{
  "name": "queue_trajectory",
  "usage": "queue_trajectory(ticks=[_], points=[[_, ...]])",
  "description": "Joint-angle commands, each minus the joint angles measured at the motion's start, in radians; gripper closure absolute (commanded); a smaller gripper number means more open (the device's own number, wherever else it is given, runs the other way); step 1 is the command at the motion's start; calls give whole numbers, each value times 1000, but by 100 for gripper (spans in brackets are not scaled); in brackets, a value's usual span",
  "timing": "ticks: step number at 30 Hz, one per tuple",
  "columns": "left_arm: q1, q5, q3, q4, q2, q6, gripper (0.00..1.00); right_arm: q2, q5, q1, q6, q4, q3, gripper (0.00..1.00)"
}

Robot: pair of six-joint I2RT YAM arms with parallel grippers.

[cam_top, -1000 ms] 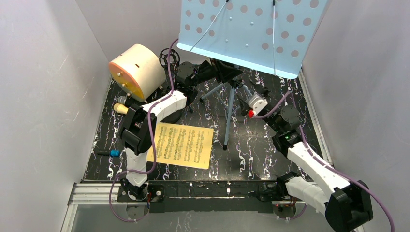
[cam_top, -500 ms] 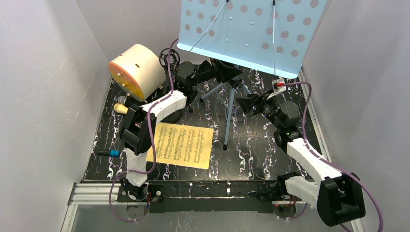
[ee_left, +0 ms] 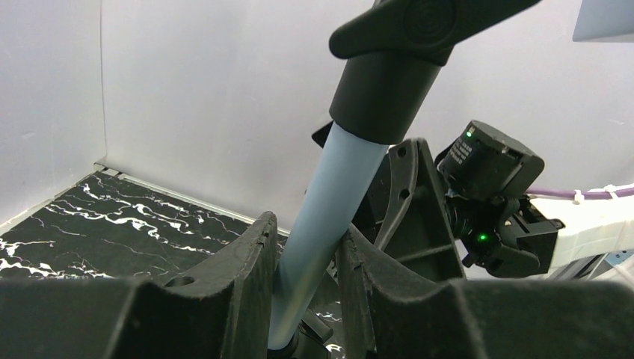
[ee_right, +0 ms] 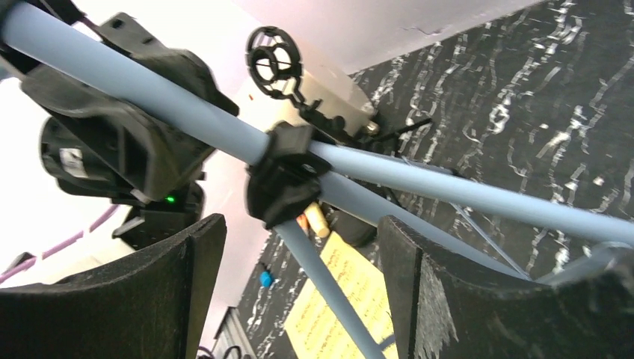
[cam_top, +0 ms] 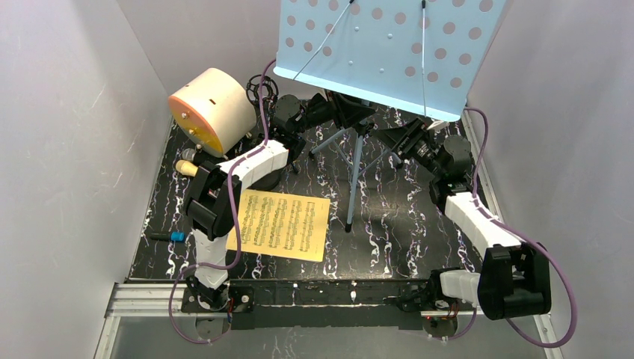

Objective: Pack up the instrument practice props
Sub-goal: Unscrew the knob on the music stand.

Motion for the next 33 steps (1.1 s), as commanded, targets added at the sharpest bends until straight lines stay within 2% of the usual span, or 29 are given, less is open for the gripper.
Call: queue_trajectory(ticks=[1, 20, 25, 30, 33], points=[[5, -7, -7, -127, -13, -15, 100, 38, -66, -5, 69, 50, 103, 19], [-1, -6, 1, -129, -9, -12, 100, 137, -143, -6, 83, 33, 176, 56], [-1, -7, 2, -130, -8, -11, 100, 143, -182, -7, 72, 24, 183, 72], [-1, -8, 2, -130, -9, -9, 100, 136, -209, -6, 5, 0, 197, 89], [-1, -15, 5, -133, -8, -11, 100, 138, -250, -6, -127, -33, 213, 94]])
